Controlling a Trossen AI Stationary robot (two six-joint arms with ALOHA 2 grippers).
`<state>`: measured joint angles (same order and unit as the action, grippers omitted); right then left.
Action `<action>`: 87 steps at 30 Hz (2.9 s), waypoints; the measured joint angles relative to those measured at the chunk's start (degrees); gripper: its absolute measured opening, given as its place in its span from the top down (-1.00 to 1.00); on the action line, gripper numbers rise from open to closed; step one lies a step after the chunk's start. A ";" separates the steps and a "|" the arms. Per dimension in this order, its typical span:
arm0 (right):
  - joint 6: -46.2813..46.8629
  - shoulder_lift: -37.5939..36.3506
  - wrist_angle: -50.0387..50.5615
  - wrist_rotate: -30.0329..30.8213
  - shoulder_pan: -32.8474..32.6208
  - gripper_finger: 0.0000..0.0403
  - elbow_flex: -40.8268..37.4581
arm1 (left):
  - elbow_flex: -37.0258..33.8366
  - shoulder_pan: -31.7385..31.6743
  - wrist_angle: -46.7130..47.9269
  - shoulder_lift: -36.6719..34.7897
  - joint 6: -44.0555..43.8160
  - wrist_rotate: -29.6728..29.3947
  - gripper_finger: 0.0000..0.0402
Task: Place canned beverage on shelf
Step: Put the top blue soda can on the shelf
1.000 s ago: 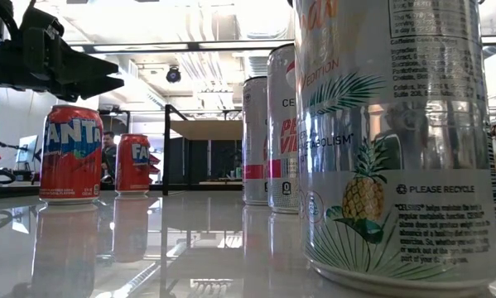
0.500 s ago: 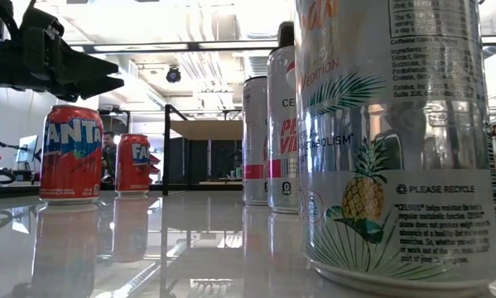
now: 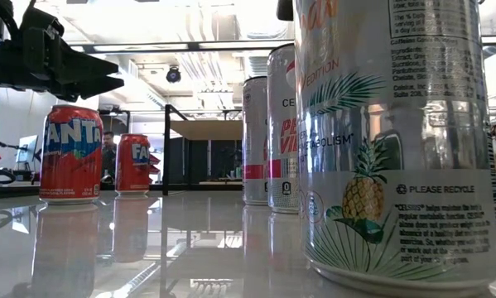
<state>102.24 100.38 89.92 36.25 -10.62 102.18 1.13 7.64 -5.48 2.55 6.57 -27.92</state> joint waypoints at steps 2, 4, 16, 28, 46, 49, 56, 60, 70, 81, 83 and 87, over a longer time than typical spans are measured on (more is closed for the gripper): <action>-1.57 -0.57 0.20 -0.02 0.93 -0.29 0.16 | -0.02 -0.02 0.02 0.00 0.00 0.00 -0.99; -3.14 -1.42 0.09 0.27 1.69 -0.29 0.53 | -0.01 -0.02 -0.01 0.00 0.00 -0.01 -0.99; -11.71 -9.05 0.16 3.08 6.33 -0.29 0.53 | -0.02 -0.02 0.00 0.00 0.00 0.00 -0.99; -20.98 -11.02 -0.16 6.84 14.25 -0.29 0.62 | 0.00 -0.02 0.00 0.00 0.00 -0.01 -0.99; -35.67 -7.84 -15.67 6.09 29.23 -0.29 0.64 | 0.00 0.00 0.00 0.00 0.00 -0.02 -0.99; -36.28 -6.44 -17.17 5.28 31.85 -0.29 0.64 | 0.00 -0.02 0.00 0.00 0.00 -0.02 -0.99; -37.93 -5.61 -21.64 4.00 35.86 -0.29 0.64 | 0.00 -0.02 -0.02 0.00 0.00 -0.02 -0.99; -39.30 -5.57 -22.85 3.78 37.68 -0.29 0.64 | -0.02 0.00 0.00 0.00 0.00 0.00 -0.99; -43.87 -5.56 -25.23 2.37 41.22 -0.29 0.64 | 0.00 -0.01 0.00 0.00 0.00 -0.02 -0.99; -45.98 -5.27 -26.96 1.15 42.88 -0.29 0.50 | -0.01 -0.01 0.00 0.00 0.00 -0.02 -0.99; -46.08 -5.27 -27.40 0.98 42.92 -0.29 0.46 | 0.00 0.00 0.00 0.00 0.00 -0.02 -0.99; -46.68 -5.27 -27.66 0.79 42.92 -0.29 0.42 | 0.00 -0.02 0.00 0.00 0.00 0.00 -0.99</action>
<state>55.55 95.11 62.26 37.04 32.29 102.61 1.13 7.62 -5.48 2.55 6.57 -27.93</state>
